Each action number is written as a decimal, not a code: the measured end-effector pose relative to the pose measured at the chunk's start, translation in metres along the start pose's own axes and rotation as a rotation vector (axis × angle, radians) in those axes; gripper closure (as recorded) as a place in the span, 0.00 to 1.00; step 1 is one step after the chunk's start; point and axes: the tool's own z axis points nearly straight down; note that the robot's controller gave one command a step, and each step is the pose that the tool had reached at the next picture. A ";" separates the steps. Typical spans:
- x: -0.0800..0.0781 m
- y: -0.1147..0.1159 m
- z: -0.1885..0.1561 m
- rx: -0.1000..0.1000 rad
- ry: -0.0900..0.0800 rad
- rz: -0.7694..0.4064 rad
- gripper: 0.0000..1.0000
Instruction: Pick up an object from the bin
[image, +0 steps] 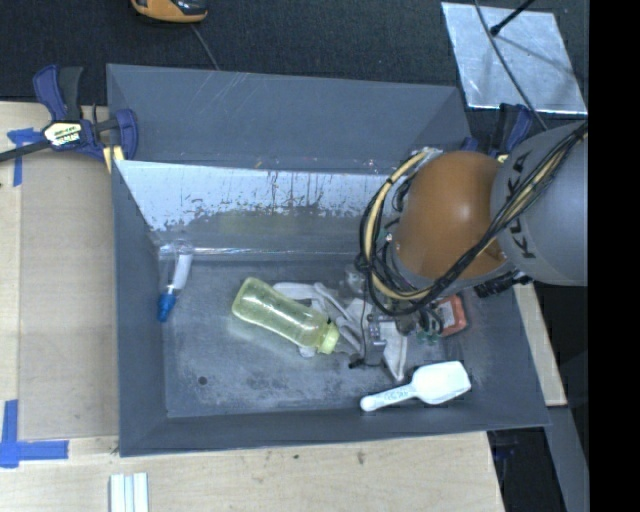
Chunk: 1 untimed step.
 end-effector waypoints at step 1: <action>-0.014 0.012 0.059 0.000 -0.007 -0.031 1.00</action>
Offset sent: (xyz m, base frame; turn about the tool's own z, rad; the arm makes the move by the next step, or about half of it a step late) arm 0.0000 0.0000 0.0000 0.0000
